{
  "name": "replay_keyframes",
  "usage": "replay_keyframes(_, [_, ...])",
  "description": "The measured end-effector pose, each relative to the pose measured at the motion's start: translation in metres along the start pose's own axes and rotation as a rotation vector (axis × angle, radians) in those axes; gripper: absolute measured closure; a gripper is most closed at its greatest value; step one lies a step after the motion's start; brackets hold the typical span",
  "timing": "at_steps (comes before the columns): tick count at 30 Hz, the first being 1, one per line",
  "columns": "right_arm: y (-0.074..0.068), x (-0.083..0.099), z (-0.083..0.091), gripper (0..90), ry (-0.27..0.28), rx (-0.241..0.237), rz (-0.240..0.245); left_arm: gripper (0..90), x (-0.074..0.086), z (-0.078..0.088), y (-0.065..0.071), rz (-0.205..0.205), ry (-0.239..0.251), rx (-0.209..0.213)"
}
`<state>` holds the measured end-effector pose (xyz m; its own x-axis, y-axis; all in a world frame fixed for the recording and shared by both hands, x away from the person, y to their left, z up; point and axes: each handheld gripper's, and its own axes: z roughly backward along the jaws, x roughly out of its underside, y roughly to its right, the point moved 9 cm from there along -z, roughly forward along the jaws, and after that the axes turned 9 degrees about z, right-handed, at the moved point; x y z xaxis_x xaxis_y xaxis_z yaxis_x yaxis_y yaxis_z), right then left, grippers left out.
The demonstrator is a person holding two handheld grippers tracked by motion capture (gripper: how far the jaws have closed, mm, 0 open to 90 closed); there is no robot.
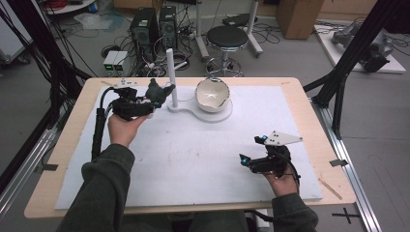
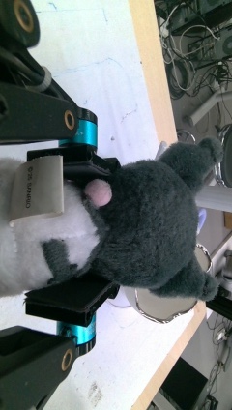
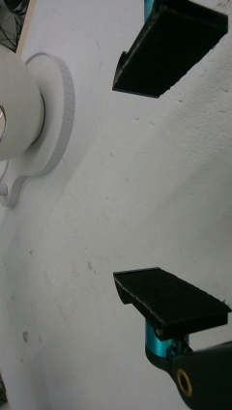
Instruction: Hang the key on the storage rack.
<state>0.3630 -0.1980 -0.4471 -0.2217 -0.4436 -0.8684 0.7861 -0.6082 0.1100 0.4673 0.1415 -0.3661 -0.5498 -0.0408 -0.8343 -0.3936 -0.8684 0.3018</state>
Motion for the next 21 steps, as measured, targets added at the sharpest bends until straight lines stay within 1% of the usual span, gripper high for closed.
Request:
replay_keyframes(3, [0.000,0.000,0.000,9.7,-0.001,-0.001,0.000,47.0,0.002,-0.002,-0.001,0.005,-0.007,-0.005])
replay_keyframes(14, [0.000,0.000,0.000,9.7,-0.002,0.000,0.004,46.8,0.007,-0.009,-0.002,0.004,-0.021,-0.017])
replay_keyframes(15, [0.000,0.000,0.000,9.7,-0.002,-0.001,0.005,46.8,0.007,-0.009,-0.003,-0.001,-0.026,-0.019])
replay_keyframes(19, [0.000,0.000,0.000,9.7,-0.001,-0.001,0.002,46.4,0.010,-0.012,-0.004,0.001,-0.036,-0.033])
replay_keyframes(21, [0.000,0.000,0.000,9.7,0.000,-0.002,0.003,46.2,0.010,-0.013,-0.004,-0.002,-0.031,-0.035])
